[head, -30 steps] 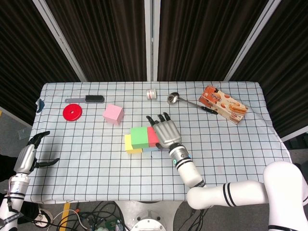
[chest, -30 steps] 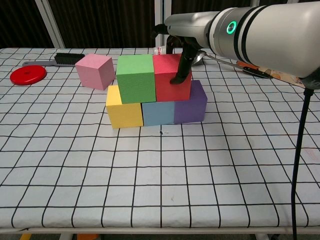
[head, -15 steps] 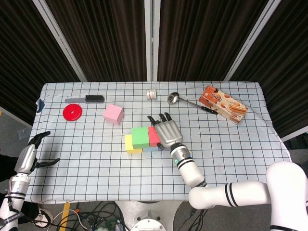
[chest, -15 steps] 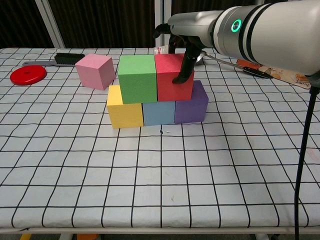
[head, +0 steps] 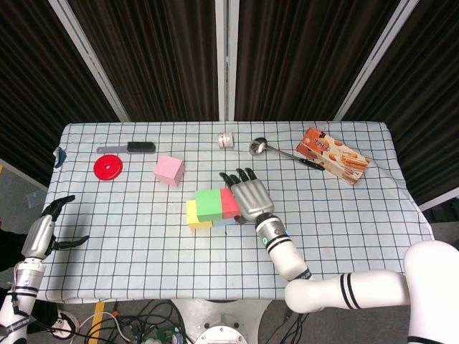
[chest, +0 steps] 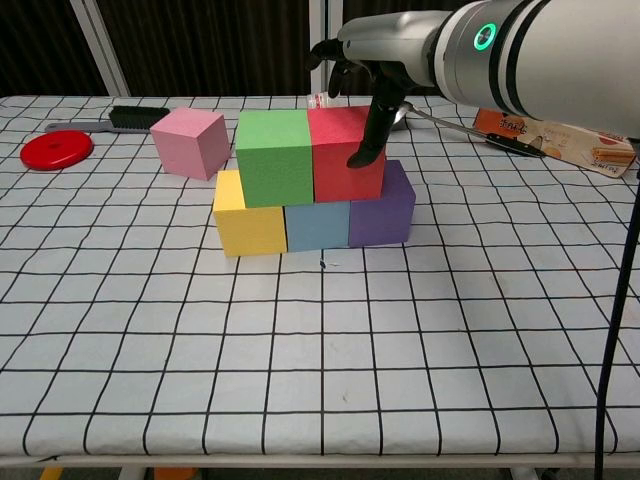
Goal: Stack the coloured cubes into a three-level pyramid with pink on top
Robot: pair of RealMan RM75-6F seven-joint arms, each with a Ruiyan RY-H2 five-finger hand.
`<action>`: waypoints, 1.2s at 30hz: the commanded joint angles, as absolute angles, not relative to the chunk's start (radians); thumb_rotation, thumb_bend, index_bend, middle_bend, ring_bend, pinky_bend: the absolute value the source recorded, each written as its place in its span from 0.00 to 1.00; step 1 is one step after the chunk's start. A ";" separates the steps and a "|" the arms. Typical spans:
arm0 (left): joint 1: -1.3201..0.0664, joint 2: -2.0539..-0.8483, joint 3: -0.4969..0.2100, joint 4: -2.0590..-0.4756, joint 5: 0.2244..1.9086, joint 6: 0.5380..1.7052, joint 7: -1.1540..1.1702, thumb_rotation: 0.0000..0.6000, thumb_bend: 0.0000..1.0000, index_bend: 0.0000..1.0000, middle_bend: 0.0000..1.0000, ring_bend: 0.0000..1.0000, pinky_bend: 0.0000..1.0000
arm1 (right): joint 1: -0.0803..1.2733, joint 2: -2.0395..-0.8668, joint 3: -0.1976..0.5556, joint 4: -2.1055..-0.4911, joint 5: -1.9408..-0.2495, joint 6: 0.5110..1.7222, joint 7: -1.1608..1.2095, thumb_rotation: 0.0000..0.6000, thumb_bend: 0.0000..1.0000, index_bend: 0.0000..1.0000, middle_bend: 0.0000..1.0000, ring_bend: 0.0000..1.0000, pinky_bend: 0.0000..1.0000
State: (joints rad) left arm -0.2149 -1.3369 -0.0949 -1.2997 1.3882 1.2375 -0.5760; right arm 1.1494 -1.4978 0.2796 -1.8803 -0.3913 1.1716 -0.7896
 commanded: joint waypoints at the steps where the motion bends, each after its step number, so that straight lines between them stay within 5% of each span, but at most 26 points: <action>1: -0.215 -1.336 -0.095 -1.300 1.388 1.238 -0.577 1.00 0.09 0.12 0.12 0.06 0.09 | 1.136 -1.458 0.297 -1.928 -0.412 1.183 -0.768 1.00 0.10 0.00 0.15 0.00 0.00; 13: -0.219 -1.341 -0.101 -1.309 1.389 1.243 -0.560 1.00 0.09 0.12 0.12 0.06 0.09 | 1.090 -1.339 0.351 -2.012 -0.452 1.217 -0.678 1.00 0.10 0.00 0.16 0.00 0.00; 36: -0.200 -1.336 -0.110 -1.311 1.388 1.288 -0.574 1.00 0.09 0.12 0.13 0.06 0.09 | 1.255 -1.538 0.449 -1.574 -0.312 1.090 -0.665 1.00 0.10 0.00 0.20 0.00 0.00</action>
State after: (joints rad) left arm -0.1997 -1.3357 -0.1083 -1.3133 1.3882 1.2860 -0.5713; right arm 1.2573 -1.5405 0.4500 -1.5679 -0.3095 1.0874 -0.6660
